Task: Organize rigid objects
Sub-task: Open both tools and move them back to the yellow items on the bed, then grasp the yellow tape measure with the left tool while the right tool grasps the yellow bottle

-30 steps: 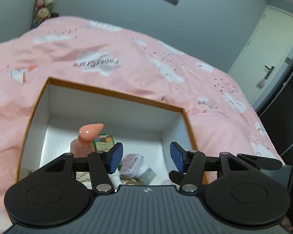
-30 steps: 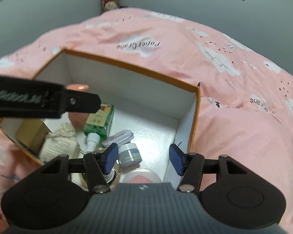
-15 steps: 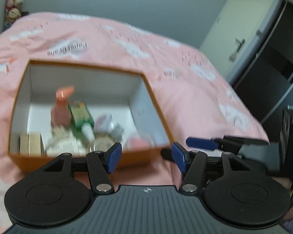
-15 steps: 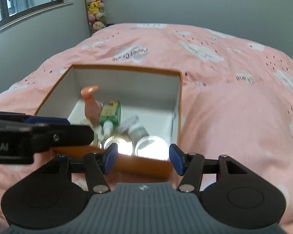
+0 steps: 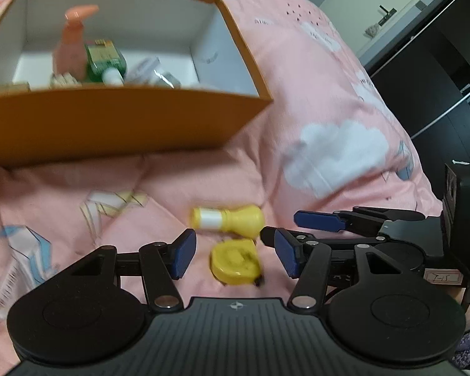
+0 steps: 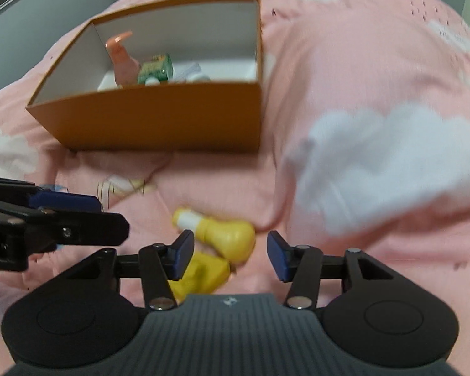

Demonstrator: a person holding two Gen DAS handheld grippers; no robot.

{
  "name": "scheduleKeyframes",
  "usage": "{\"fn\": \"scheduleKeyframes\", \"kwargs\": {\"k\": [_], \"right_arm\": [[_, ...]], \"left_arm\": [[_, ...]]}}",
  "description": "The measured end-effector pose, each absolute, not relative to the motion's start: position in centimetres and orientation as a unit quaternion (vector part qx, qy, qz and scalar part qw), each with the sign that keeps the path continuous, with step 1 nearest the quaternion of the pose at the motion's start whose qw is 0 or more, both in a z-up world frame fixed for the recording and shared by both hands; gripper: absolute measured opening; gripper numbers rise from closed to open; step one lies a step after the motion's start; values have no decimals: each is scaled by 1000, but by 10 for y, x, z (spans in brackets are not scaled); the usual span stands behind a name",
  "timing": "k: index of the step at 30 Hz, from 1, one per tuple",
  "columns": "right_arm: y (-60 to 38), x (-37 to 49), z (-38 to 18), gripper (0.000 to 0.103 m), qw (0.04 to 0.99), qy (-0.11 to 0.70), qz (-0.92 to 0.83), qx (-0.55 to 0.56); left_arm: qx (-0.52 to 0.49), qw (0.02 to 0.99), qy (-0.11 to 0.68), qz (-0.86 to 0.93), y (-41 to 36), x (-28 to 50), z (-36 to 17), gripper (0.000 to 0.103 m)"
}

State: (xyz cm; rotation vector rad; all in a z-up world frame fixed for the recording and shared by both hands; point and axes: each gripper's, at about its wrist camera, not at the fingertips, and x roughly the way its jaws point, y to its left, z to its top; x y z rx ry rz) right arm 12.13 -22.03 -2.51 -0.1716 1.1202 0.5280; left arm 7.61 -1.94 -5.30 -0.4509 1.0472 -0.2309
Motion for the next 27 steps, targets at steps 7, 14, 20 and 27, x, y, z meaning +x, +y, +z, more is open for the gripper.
{"fn": "scheduleKeyframes", "kwargs": {"k": [7,14,20,27], "right_arm": [[-229,111,-39,51,801,542,241,-84],[-222,105,-44,49,793,541,249,-130],[-231,107,-40,31,802,532,237,-136],[-232,107,-48,31,794,537,240,-153]], "left_arm": [[-233,808,528,-120,-27,74,-76,66],[-257,789,543,-131,-29,75,-89,66],[-256,782,551,-137,-32,74,-96,66],[-241,785,552,-146,-38,75,-99,66]]}}
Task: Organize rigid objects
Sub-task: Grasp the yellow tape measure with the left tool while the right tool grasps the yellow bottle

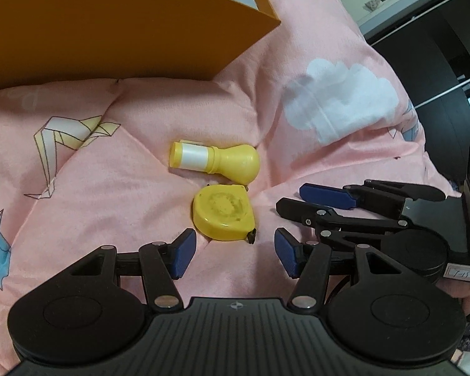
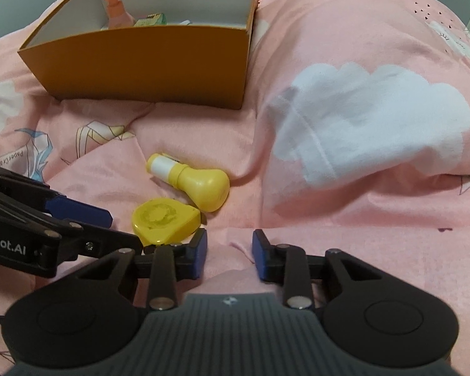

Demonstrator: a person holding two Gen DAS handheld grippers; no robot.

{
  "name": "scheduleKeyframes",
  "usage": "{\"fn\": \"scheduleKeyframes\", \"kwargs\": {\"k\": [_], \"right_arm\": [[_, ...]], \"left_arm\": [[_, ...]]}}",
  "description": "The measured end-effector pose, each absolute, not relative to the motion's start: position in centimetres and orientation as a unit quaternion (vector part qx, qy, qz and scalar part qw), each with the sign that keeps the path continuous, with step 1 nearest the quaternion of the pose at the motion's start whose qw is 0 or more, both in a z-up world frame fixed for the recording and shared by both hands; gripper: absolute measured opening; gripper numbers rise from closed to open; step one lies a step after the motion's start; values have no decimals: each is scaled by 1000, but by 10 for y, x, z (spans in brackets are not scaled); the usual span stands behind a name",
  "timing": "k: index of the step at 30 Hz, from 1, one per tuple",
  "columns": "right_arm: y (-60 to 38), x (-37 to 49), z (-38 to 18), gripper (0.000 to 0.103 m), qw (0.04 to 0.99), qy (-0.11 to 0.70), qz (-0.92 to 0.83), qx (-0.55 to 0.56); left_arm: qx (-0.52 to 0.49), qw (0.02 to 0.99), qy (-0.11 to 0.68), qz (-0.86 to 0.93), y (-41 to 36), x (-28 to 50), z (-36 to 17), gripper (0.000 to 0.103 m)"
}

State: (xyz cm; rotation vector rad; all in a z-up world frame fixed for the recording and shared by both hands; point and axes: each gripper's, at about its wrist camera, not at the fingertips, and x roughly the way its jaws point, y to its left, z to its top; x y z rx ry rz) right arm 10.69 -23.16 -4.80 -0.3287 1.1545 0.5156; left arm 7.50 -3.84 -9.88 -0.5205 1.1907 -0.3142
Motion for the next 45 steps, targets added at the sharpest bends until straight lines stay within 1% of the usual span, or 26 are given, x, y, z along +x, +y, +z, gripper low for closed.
{"fn": "scheduleKeyframes", "kwargs": {"k": [10,14,16,19,23,24,26,28,31,32,36,38,42,45], "right_arm": [[-237,111,-54,30,794,542,243,-131],[-239,112,-53,25,796,544,238,-119],[-244,113,-51,25,798,545,236,-98],[-254,119,-48,24,799,550,235,-60],[-254,122,-48,20,798,554,230,-61],[-255,123,-48,20,797,555,231,-57],[-257,125,-49,24,794,558,237,-41],[-258,126,-49,24,793,560,238,-34],[-256,126,-49,24,794,558,238,-42],[-256,126,-49,24,794,558,238,-42],[-252,128,-49,25,790,560,241,-55],[-247,129,-47,27,789,559,246,-67],[-234,134,-43,31,786,550,264,-99],[-221,137,-41,31,780,546,278,-128]], "left_arm": [[-193,806,544,-131,-53,88,-106,66],[-192,803,549,-128,-55,93,-112,67],[-184,803,550,-134,-59,94,-113,70],[-170,809,548,-132,-63,96,-114,70],[-151,811,551,-126,-68,100,-118,70],[-147,810,553,-125,-70,102,-119,70],[-137,812,552,-128,-73,103,-120,71],[-122,815,551,-127,-78,104,-120,70],[-102,816,557,-119,-82,106,-122,63],[-101,816,557,-121,-82,106,-122,59],[-101,821,550,-115,-79,102,-118,59],[-101,825,546,-104,-76,97,-113,59],[-124,832,535,-79,-56,84,-101,59],[-146,835,527,-59,-41,78,-95,58]]}}
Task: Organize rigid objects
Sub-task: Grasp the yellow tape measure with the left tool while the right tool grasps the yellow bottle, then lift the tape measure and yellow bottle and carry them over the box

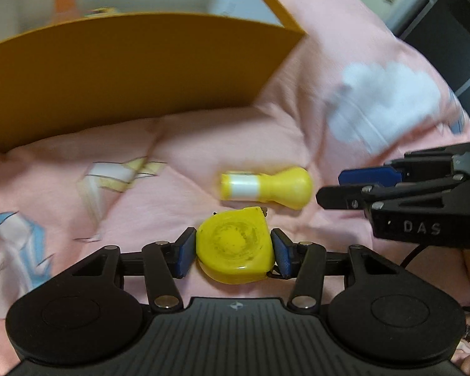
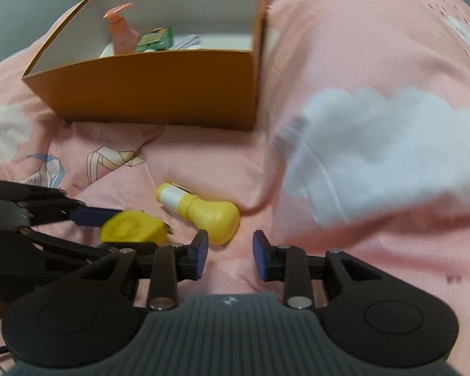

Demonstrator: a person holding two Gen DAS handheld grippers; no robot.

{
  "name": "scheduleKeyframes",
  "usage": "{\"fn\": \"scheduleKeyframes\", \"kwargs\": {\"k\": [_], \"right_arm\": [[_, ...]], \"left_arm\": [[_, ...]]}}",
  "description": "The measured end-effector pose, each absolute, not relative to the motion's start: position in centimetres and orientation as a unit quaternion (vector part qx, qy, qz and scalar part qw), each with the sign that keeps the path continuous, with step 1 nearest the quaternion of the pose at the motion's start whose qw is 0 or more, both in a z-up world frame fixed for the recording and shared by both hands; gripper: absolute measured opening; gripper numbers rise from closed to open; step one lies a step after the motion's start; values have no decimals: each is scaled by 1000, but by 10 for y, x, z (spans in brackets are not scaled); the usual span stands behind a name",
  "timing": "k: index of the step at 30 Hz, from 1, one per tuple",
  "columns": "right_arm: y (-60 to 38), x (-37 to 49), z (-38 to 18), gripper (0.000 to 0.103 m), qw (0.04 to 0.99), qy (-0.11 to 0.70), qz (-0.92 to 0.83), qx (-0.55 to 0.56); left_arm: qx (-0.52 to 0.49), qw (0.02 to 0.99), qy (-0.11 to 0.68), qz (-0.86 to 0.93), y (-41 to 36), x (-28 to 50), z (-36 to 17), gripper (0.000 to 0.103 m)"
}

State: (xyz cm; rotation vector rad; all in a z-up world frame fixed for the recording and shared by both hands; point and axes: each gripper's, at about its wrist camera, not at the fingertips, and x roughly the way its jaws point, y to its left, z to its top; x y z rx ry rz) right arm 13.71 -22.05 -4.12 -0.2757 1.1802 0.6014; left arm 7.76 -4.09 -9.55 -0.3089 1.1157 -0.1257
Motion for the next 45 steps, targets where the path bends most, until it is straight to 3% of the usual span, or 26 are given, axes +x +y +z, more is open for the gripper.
{"fn": "scheduleKeyframes", "kwargs": {"k": [4,6,8,21,28,45], "right_arm": [[-197,141,-41,33,765,541,303,-172],[-184,141,-42,43,757,533,319,-206],[-172,141,-44,45,744,526,334,-240],[-123,144,-86,43,681,526,362,-359],[-126,144,-80,24,692,521,363,-345],[-158,137,-11,24,757,499,362,-216]], "left_arm": [[-162,842,513,-33,-26,74,-88,58],[-171,843,510,-24,-16,74,-87,58],[-180,842,508,-18,-4,75,-88,58],[-209,834,511,-11,6,77,-103,58],[-212,835,508,-14,5,77,-102,58],[-232,859,455,-31,13,64,-61,58]]}}
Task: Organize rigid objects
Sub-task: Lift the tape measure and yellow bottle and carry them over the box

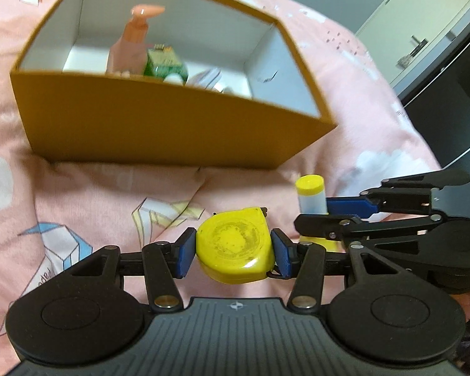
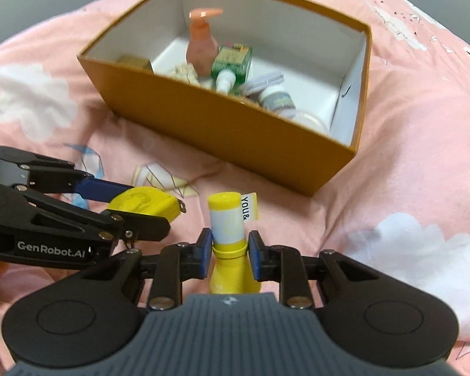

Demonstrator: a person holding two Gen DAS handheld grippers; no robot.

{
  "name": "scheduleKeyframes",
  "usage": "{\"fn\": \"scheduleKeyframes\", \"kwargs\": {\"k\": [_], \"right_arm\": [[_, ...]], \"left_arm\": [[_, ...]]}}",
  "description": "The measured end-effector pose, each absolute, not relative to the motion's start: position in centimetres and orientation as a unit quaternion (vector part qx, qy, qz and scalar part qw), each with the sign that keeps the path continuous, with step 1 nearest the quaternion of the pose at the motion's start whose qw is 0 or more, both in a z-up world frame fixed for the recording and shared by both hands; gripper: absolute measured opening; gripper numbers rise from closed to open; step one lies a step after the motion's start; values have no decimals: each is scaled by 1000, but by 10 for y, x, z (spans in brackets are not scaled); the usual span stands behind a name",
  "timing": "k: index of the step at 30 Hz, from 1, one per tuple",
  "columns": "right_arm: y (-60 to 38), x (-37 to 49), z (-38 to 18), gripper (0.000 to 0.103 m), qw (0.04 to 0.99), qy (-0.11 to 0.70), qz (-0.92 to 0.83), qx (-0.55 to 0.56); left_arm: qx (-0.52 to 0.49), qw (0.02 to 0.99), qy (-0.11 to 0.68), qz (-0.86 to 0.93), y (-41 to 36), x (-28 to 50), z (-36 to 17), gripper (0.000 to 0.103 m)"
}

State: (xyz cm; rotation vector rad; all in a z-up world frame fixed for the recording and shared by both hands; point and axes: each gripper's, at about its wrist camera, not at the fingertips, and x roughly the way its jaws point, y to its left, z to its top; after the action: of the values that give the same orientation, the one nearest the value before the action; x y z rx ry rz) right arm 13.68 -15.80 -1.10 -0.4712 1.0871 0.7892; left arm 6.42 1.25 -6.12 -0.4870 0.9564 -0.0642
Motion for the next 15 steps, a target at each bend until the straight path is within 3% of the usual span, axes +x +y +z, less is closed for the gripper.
{"fn": "scheduleKeyframes", "kwargs": {"k": [15], "right_arm": [[-159,153,60,24,810,419,372,-173]], "left_arm": [[-227,901,368,-35,25,73,8,58]]}}
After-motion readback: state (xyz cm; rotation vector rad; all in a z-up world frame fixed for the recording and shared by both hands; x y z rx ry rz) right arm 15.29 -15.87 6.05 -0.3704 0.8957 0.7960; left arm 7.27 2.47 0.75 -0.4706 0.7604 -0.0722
